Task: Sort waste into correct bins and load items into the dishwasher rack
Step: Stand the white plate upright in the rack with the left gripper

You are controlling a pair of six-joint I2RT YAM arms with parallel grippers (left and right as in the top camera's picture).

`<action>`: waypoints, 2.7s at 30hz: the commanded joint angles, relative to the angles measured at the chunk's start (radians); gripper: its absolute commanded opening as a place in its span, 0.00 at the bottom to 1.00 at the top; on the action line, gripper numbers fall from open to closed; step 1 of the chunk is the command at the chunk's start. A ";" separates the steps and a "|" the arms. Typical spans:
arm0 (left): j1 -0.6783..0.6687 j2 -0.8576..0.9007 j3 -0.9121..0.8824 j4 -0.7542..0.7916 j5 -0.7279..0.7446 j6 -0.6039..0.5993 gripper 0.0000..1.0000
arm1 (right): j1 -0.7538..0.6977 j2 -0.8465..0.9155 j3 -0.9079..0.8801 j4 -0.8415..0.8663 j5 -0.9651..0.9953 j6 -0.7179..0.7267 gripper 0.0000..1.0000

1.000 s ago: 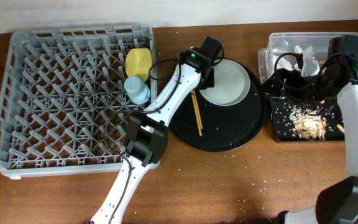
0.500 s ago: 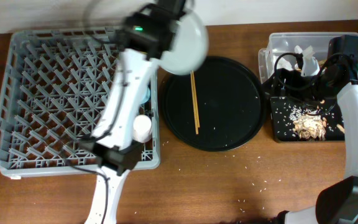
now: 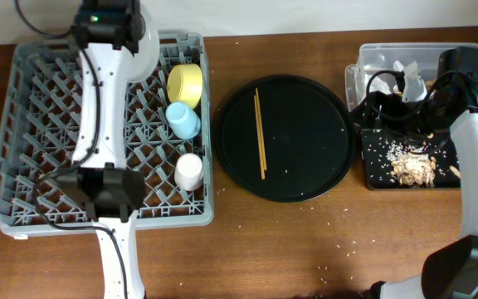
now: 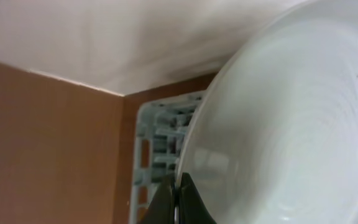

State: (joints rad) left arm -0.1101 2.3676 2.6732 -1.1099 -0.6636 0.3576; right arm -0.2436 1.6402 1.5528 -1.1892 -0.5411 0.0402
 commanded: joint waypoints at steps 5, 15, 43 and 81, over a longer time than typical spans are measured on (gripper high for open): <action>-0.003 0.007 -0.270 0.158 -0.097 0.064 0.00 | 0.001 0.002 -0.003 0.000 0.008 -0.010 0.99; -0.018 0.005 -0.282 0.354 -0.399 0.105 0.00 | 0.001 0.003 -0.003 0.000 0.008 -0.010 0.98; -0.092 -0.087 -0.284 0.412 -0.335 0.216 0.00 | 0.001 0.003 -0.003 0.000 0.008 -0.010 0.98; -0.444 -0.238 -0.688 0.050 0.694 -0.687 0.99 | 0.001 0.003 -0.003 0.000 0.008 -0.010 0.98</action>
State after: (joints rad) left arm -0.5110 2.1067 1.9900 -1.0687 -0.0540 -0.2928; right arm -0.2436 1.6402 1.5528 -1.1892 -0.5415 0.0410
